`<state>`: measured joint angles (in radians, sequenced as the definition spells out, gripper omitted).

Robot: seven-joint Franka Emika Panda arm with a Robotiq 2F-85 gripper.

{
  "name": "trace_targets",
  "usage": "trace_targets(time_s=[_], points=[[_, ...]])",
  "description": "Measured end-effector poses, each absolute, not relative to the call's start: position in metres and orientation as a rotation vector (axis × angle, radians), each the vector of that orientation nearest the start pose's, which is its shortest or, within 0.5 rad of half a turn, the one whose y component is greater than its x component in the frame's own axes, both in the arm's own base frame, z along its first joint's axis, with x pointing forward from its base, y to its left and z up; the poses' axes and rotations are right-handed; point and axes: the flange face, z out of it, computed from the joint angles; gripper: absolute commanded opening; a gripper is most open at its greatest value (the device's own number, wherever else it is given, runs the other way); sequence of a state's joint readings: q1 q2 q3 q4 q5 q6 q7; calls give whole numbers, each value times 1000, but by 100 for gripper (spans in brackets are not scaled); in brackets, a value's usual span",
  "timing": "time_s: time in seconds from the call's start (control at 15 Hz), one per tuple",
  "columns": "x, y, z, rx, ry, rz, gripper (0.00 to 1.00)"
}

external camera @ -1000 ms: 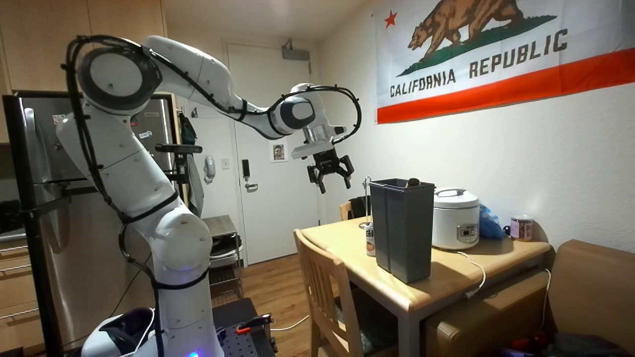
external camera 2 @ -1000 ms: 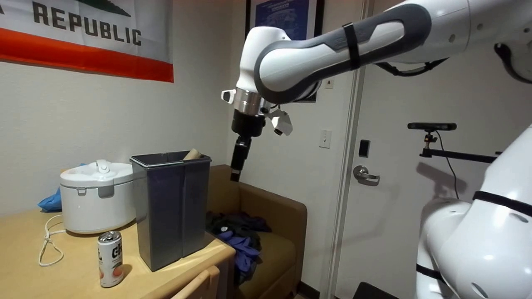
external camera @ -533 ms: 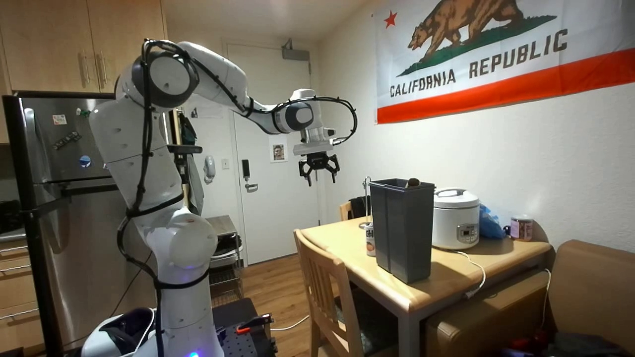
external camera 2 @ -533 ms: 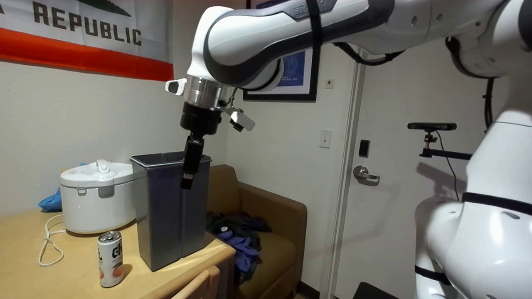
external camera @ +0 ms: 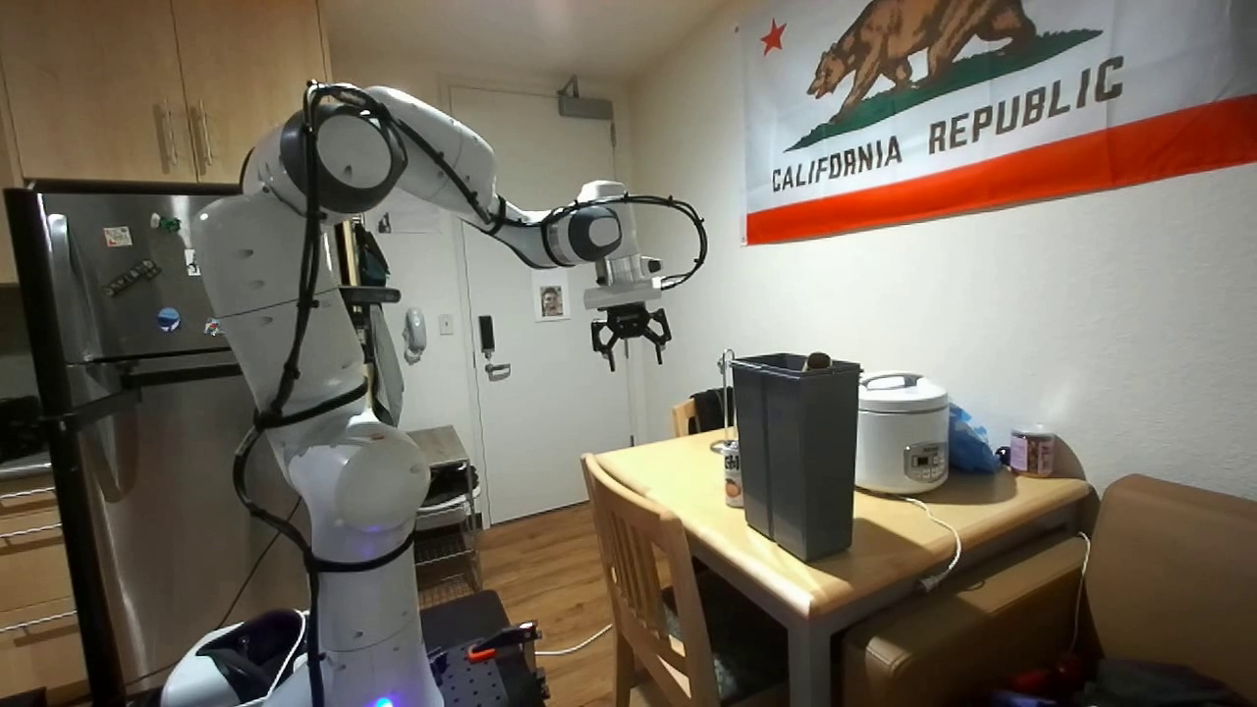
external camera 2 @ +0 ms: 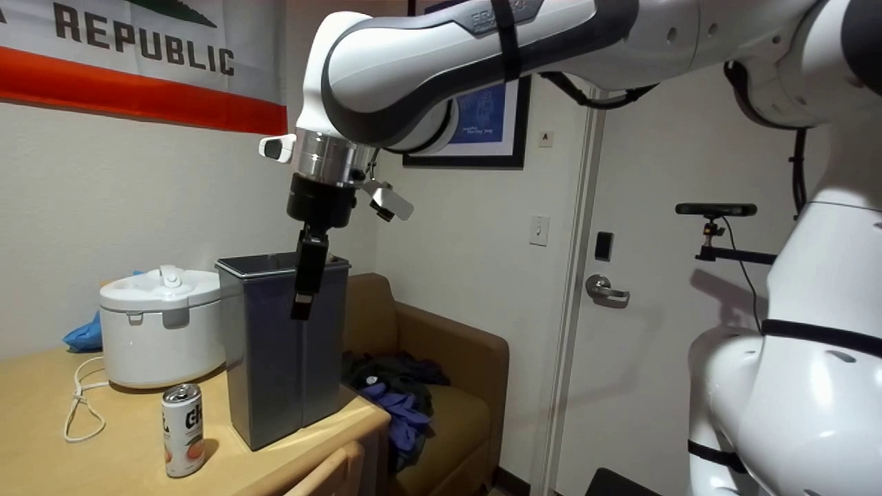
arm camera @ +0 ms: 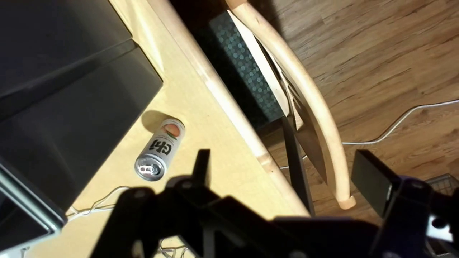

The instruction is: Put the can in the bin

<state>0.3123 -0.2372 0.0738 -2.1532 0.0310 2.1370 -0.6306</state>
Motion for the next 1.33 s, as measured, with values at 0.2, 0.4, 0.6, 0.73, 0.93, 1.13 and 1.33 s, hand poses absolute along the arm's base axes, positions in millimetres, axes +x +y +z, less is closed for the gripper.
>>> trace_targets(time_s=[0.2, 0.4, 0.6, 0.73, 0.93, 1.13, 1.33], points=[[472, 219, 522, -2710, -1533, -357, 100], [483, 264, 533, -2623, -1547, -393, 100], [497, 307, 541, -2543, -1572, -389, 100], [509, 324, 544, -2510, -1575, -384, 100], [523, 331, 545, -2497, -1570, -384, 100], [525, 328, 539, -2530, -1549, -368, 100], [530, 327, 527, -2661, -1477, -341, 100]])
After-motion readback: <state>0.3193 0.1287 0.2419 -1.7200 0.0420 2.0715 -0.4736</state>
